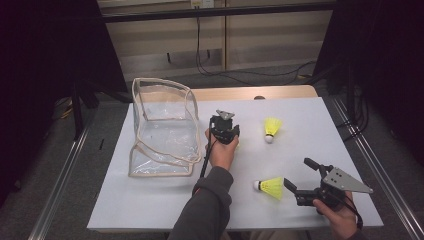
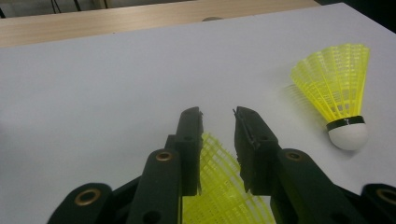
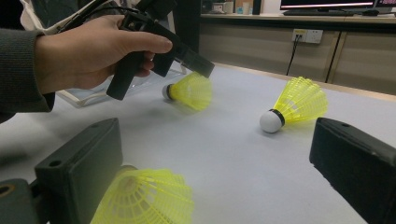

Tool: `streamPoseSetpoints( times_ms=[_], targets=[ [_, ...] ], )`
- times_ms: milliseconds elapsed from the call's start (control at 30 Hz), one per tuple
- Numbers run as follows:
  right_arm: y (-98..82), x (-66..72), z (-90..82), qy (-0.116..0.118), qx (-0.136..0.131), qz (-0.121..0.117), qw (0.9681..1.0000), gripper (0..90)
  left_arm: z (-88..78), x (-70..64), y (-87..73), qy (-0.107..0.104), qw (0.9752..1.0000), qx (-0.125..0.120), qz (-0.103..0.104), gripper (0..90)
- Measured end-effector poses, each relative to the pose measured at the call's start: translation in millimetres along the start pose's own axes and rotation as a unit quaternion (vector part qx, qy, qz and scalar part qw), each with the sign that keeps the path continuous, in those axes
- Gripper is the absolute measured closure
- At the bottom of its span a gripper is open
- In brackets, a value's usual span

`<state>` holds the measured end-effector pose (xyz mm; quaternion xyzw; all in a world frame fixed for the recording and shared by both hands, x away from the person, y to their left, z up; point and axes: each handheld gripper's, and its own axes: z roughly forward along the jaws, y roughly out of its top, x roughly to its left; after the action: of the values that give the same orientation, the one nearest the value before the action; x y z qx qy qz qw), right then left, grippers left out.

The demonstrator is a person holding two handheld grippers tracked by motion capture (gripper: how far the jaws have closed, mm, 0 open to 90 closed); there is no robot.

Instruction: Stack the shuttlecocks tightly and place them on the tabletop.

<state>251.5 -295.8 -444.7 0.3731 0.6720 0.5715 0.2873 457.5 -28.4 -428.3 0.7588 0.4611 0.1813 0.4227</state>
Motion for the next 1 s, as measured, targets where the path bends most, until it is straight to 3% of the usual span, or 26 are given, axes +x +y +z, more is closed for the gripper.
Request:
streamPoseSetpoints(
  times_ms=[1000],
  targets=[
    [0.0,0.1,0.0,0.000,0.001,-0.001,1.0000,2.0,-3.3,-0.3,1.9,-0.003,0.9999,-0.005,-0.011,60.3]
  ],
)
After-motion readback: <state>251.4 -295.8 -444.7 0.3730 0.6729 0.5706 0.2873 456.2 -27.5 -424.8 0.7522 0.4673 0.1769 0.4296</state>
